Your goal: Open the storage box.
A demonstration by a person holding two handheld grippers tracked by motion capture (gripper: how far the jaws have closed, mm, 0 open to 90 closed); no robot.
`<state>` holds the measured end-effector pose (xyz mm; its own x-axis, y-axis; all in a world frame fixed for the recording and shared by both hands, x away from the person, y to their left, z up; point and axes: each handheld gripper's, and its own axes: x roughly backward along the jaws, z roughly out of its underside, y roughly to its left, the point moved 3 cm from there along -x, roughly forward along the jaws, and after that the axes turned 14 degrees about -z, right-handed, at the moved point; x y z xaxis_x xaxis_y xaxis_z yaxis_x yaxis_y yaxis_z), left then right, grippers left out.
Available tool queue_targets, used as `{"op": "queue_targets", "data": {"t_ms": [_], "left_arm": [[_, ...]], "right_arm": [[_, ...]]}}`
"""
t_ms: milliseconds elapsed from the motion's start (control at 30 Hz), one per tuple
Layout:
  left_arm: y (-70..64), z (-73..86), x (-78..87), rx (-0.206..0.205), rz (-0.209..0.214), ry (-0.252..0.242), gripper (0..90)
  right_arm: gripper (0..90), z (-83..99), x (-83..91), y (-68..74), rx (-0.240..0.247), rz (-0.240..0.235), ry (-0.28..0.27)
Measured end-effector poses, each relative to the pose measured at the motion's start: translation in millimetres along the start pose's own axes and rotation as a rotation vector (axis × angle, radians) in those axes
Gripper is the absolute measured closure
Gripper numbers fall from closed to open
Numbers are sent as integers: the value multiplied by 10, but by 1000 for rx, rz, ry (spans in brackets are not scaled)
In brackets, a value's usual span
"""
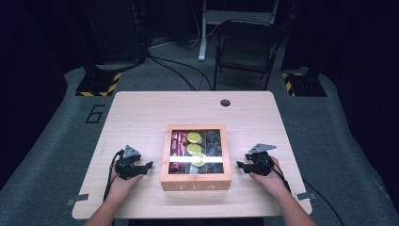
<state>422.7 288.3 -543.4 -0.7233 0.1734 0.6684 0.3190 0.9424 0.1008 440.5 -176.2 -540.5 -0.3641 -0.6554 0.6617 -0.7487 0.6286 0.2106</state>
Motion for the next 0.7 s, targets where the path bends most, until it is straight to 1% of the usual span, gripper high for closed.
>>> {"op": "queue_targets", "data": {"t_ms": [33,67,100,167,200,233,267,367,400,433,500,533,600,633,667,700], "left_arm": [[10,-1,14,6,7,0,359],[16,-4,32,15,19,0,369],[18,-9,45,26,21,-8,374],[23,-24,80,50,22,-9,386],[23,-37,101,70,33,-20,396],[23,-52,131,77,42,-29,400],[24,-61,148,76,40,-34,406],[7,-92,216,85,57,-52,419],[7,-98,228,83,58,-54,419],[6,-104,244,87,56,-56,419],[10,-115,269,96,59,-67,419],[17,-118,279,99,53,-73,417],[26,-121,284,118,56,-83,415],[38,-122,292,118,60,-79,416],[43,-125,293,119,61,-84,416],[39,-131,295,129,58,-91,416]], "right_arm": [[476,-3,11,9,-22,-7,6],[484,-11,21,11,-29,-14,-1],[495,-18,36,20,-27,-24,-10],[512,-38,75,31,-5,-23,-16],[515,-50,89,34,-6,-19,-31],[520,-55,102,48,-23,-19,-39],[529,-62,112,43,-18,-29,-40],[530,-52,111,43,-31,-19,-28],[530,-52,110,41,-36,-14,-26],[530,-51,115,37,-32,-12,-22],[529,-65,129,46,-39,-8,-19],[528,-72,141,53,-40,-3,-25],[525,-95,165,67,-53,12,-33],[525,-102,181,76,-58,17,-35],[525,-111,188,77,-52,20,-44],[525,-119,201,85,-54,17,-39]]}}
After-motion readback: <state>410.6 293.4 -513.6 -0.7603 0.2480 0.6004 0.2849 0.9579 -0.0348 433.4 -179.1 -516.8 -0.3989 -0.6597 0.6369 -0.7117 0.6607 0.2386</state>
